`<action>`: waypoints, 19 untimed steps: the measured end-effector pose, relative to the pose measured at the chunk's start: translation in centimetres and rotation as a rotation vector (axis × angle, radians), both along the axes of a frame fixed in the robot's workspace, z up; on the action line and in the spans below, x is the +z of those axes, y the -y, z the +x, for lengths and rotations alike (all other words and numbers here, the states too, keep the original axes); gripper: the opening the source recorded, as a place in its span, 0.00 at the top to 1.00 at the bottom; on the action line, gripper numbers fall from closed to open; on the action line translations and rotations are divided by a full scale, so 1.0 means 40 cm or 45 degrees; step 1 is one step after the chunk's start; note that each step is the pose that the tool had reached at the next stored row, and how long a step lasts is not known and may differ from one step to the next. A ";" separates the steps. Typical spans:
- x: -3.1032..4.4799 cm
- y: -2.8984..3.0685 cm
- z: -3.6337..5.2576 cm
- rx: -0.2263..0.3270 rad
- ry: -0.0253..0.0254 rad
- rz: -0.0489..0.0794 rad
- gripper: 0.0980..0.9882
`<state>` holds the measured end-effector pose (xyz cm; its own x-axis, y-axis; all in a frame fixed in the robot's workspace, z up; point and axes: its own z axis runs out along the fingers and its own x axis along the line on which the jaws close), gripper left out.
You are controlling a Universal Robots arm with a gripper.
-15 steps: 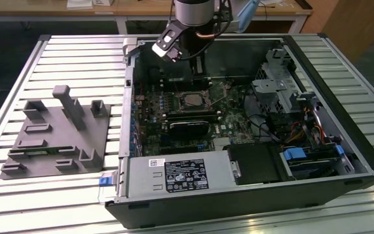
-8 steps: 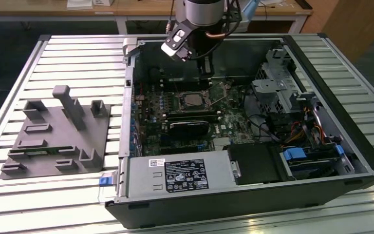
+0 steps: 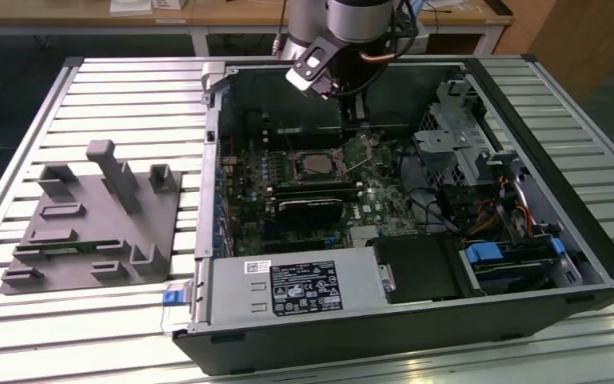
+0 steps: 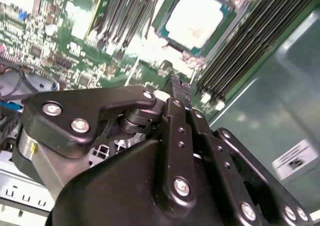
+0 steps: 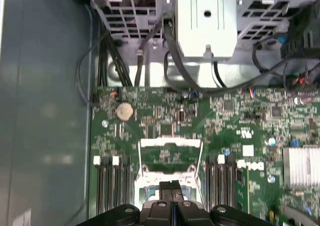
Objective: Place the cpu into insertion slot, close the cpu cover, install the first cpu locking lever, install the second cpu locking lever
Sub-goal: 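Close the cpu cover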
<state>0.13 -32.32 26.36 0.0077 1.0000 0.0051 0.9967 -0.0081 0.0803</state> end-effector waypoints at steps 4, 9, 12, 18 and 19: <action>0.000 0.000 0.036 0.000 -0.0162 0.000 0.99; 0.000 0.000 0.080 0.000 -0.0347 0.000 0.99; 0.000 0.000 0.108 0.000 -0.0466 0.000 0.99; 0.000 0.000 0.158 0.000 -0.0699 0.000 0.99; 0.000 0.000 0.165 0.000 -0.0733 0.000 0.99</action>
